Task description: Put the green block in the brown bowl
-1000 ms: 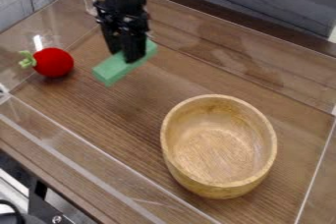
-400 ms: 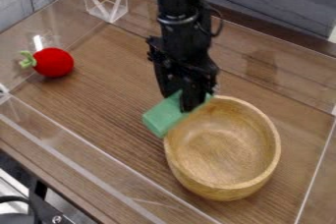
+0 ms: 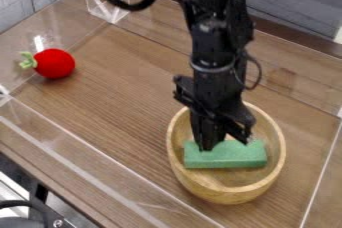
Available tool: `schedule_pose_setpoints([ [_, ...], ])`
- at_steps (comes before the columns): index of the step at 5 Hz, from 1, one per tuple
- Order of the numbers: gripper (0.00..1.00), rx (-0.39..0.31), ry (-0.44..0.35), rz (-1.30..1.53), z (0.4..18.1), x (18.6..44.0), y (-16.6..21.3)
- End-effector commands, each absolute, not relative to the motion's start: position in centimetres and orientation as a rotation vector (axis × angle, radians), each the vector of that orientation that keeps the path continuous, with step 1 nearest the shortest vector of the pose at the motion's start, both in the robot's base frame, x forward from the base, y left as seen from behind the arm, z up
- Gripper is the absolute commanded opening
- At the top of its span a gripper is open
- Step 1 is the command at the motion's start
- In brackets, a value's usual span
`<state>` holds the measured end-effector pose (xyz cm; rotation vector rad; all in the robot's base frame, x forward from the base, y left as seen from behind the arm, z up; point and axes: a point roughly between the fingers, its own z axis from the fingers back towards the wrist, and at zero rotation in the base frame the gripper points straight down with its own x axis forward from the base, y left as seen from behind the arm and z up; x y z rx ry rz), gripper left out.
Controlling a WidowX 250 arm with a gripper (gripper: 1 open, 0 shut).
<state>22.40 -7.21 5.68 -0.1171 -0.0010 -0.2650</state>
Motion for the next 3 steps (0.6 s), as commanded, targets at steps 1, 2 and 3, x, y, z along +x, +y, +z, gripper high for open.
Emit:
schedule_pose_setpoints([
  [1,0.00,-0.110,-0.068,-0.306,6.35,22.58,-7.86],
  [2,1.00,-0.105,-0.078,-0.318,6.33,22.57,-7.99],
  [3,1.00,-0.102,-0.088,-0.326,6.35,22.60,-8.01],
])
